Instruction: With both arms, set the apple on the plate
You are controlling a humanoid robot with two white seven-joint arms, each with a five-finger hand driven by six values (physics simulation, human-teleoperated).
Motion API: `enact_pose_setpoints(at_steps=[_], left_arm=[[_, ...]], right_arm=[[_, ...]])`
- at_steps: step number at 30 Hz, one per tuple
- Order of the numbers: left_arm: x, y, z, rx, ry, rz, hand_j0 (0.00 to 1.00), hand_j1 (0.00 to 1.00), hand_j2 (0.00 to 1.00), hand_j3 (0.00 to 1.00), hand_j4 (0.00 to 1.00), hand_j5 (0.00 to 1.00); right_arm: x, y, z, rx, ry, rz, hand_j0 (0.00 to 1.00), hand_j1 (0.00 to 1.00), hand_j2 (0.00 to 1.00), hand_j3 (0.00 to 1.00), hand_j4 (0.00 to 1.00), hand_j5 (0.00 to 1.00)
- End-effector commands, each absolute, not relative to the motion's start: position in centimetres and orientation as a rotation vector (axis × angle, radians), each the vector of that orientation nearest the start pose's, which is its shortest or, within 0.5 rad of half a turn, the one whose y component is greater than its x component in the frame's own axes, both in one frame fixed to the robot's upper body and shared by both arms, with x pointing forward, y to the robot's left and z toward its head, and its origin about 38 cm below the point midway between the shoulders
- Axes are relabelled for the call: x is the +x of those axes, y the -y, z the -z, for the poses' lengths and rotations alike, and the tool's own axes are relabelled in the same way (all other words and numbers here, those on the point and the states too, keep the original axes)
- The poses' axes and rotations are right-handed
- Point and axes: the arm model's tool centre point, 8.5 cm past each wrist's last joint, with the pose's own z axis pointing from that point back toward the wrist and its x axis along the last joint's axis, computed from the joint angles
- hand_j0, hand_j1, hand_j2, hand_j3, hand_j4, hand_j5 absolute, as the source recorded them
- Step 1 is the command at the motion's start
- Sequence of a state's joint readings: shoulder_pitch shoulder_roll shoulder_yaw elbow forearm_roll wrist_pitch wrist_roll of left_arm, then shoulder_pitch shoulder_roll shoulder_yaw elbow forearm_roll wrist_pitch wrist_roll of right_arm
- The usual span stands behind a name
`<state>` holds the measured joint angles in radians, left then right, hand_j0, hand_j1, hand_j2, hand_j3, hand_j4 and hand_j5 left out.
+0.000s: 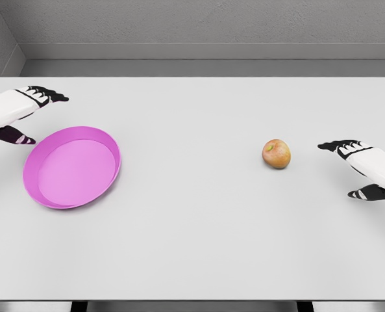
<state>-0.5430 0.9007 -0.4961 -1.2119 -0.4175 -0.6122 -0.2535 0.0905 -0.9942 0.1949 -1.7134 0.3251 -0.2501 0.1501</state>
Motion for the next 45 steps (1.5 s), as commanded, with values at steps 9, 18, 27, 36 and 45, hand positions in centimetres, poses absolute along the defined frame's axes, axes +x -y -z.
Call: enact_pose_setpoints(at_steps=[9,18,27,36,45], left_arm=[[44.0,-41.5,-20.5,0.636,1.415,1.742,1.0,1.0,1.0,1.0,1.0,1.0],[44.0,-41.7,-20.4,0.634,1.401,1.747,1.0,1.0,1.0,1.0,1.0,1.0],[44.0,-41.8,-20.5,0.637,1.398,1.745,1.0,1.0,1.0,1.0,1.0,1.0],[44.1,-41.9,-20.6,0.64,1.397,1.743,1.0,1.0,1.0,1.0,1.0,1.0],[44.1,-41.9,-20.7,0.642,1.398,1.743,1.0,1.0,1.0,1.0,1.0,1.0]], right_arm=[[35.4,39.0,-17.3,-0.638,1.314,-1.507,1.0,1.0,1.0,1.0,1.0,1.0],[37.1,34.7,-16.1,-0.563,1.223,-1.599,1.0,1.0,1.0,1.0,1.0,1.0],[37.9,35.2,-16.9,-0.532,1.116,-1.657,1.0,1.0,1.0,1.0,1.0,1.0],[39.2,38.7,-23.3,-0.632,1.049,-1.658,1.0,1.0,1.0,1.0,1.0,1.0],[42.3,30.4,-22.3,-0.487,1.168,-1.753,1.0,1.0,1.0,1.0,1.0,1.0]])
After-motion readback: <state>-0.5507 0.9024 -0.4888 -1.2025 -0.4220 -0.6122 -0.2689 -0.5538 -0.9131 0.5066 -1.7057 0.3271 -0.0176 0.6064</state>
